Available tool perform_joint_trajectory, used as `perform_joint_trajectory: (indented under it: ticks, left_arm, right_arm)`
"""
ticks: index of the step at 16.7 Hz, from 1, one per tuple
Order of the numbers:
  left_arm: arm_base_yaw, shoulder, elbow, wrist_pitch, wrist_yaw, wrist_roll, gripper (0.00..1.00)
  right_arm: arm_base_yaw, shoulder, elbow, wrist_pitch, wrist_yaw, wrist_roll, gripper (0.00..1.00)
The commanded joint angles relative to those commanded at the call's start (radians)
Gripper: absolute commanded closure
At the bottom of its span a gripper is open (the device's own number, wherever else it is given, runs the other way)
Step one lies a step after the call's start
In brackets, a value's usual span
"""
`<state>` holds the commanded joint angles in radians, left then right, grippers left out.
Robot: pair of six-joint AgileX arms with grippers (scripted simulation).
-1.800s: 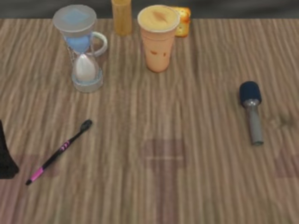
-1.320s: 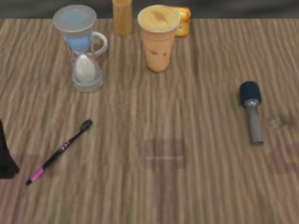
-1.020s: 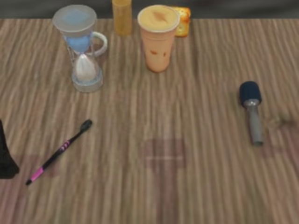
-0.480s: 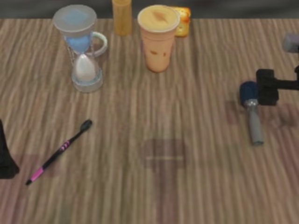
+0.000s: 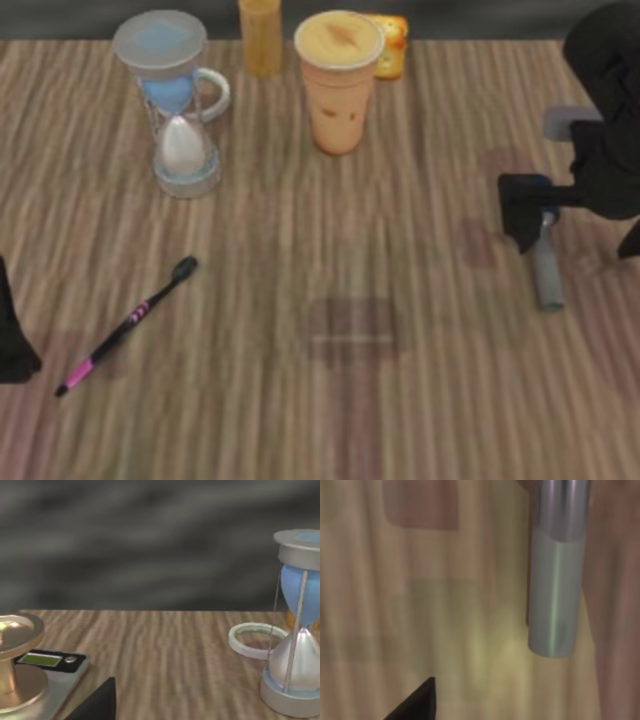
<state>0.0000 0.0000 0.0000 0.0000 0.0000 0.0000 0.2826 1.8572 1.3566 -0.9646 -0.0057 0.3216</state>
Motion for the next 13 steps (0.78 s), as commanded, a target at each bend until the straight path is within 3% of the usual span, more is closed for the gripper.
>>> perform_joint_trajectory:
  ticks: [6, 13]
  left_arm:
    - [0.000, 0.000, 0.000, 0.000, 0.000, 0.000, 0.00]
    - [0.000, 0.000, 0.000, 0.000, 0.000, 0.000, 0.00]
  right_arm:
    - [-0.004, 0.007, -0.012, 0.018, 0.000, -0.002, 0.00]
    - [0.002, 0.159, -0.129, 0.296, 0.001, 0.004, 0.00]
